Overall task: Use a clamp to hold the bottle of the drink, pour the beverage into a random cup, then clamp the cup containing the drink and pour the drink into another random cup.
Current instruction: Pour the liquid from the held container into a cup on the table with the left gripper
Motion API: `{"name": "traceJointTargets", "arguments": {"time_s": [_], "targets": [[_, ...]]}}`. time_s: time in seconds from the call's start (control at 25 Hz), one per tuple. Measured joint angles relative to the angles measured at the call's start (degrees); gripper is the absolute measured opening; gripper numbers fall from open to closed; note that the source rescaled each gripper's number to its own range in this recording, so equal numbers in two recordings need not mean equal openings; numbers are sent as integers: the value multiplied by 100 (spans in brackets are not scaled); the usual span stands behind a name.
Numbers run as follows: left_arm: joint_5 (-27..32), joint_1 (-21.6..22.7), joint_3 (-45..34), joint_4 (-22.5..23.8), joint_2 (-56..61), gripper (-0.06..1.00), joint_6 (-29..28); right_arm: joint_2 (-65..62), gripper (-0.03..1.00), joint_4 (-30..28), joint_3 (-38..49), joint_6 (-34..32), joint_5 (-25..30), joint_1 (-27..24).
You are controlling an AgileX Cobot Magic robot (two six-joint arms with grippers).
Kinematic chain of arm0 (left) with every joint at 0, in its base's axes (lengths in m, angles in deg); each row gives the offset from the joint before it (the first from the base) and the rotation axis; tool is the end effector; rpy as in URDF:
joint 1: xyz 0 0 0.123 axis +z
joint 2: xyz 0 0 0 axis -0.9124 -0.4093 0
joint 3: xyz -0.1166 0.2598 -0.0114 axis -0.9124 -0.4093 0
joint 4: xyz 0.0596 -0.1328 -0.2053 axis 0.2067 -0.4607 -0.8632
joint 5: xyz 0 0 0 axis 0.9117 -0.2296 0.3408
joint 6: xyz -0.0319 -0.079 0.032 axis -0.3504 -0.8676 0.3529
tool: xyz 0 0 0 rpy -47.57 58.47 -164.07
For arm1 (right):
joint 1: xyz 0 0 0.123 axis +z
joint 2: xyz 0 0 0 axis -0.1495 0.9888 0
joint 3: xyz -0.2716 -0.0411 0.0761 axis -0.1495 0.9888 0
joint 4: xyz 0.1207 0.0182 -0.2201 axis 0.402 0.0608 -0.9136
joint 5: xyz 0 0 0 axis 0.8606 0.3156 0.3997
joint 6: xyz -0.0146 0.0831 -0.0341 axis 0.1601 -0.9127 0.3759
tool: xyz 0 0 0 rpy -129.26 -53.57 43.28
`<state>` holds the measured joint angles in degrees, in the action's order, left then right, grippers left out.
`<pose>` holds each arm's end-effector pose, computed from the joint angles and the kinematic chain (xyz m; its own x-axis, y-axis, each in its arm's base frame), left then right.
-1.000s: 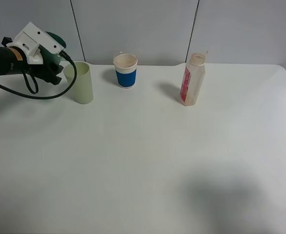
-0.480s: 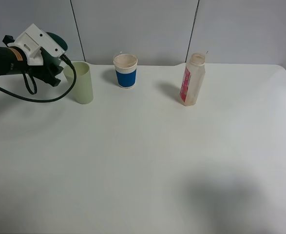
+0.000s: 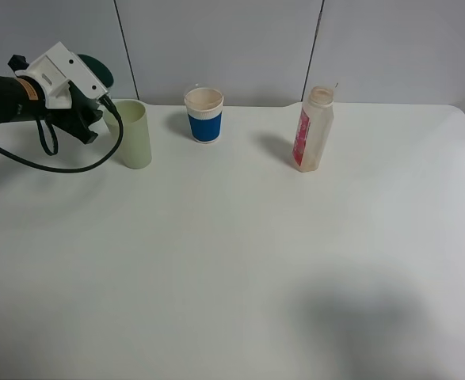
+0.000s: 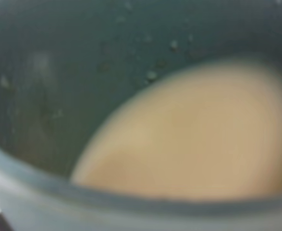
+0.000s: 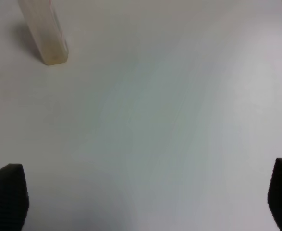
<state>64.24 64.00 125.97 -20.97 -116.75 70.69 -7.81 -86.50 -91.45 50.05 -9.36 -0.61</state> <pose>0.3737 -0.0258 0.1614 -0.2115 0.7021 -0.6799 0.4427 0.6890 0.5738 -0.0034 -0.0104 0.2749 -0.4609 -0.0328 -0.8868 -0.0290 0.9993 -0.0219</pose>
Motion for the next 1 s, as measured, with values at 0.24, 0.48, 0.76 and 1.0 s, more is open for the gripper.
{"name": "traceJointTargets", "arguments": {"time_s": [0.24, 0.48, 0.76, 1.0], "targets": [[0, 0, 0, 61, 0, 0, 44, 0, 100, 0, 0, 0, 0, 0], [104, 0, 196, 170, 0, 0, 67, 0, 100, 0, 0, 0, 0, 0], [198, 0, 258, 310, 0, 0, 67, 0, 100, 0, 0, 0, 0, 0], [217, 0, 258, 531, 0, 0, 67, 0, 100, 0, 0, 0, 0, 0]]}}
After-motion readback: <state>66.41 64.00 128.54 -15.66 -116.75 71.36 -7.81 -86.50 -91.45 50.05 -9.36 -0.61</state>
